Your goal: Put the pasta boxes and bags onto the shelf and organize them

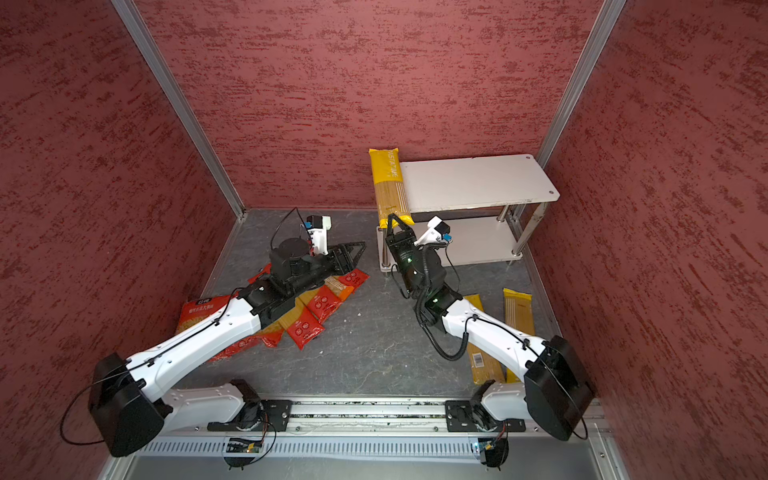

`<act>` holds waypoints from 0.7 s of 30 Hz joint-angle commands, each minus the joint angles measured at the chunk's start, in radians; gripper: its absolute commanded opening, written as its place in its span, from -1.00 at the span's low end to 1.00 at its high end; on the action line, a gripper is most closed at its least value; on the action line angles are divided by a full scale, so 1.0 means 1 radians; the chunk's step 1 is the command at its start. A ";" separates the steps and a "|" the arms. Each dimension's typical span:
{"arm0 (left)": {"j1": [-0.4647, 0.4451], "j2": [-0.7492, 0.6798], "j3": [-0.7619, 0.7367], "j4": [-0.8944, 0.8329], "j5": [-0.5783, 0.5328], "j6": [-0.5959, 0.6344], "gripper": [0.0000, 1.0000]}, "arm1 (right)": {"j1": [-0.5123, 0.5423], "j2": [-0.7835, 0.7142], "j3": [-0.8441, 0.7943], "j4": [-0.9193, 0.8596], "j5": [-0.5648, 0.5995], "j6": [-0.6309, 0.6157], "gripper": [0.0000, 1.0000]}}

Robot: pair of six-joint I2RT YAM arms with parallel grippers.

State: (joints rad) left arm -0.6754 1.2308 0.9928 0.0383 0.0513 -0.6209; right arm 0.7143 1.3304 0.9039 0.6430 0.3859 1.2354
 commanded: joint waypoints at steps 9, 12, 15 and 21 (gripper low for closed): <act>-0.004 0.017 0.010 0.016 0.010 0.003 0.22 | -0.009 0.009 0.020 -0.009 0.063 -0.060 -0.92; -0.003 0.029 0.019 0.016 0.014 0.004 0.22 | -0.010 0.012 0.024 -0.009 0.079 -0.075 -0.92; -0.004 0.040 0.029 0.017 0.022 0.004 0.22 | -0.015 0.015 0.027 -0.011 0.083 -0.085 -0.93; -0.004 0.048 0.033 0.019 0.024 0.006 0.22 | -0.033 0.029 0.039 -0.005 0.079 -0.092 -0.93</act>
State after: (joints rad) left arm -0.6773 1.2728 0.9970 0.0402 0.0628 -0.6205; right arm 0.7074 1.3407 0.9115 0.6468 0.4118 1.1698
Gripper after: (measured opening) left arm 0.610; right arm 0.147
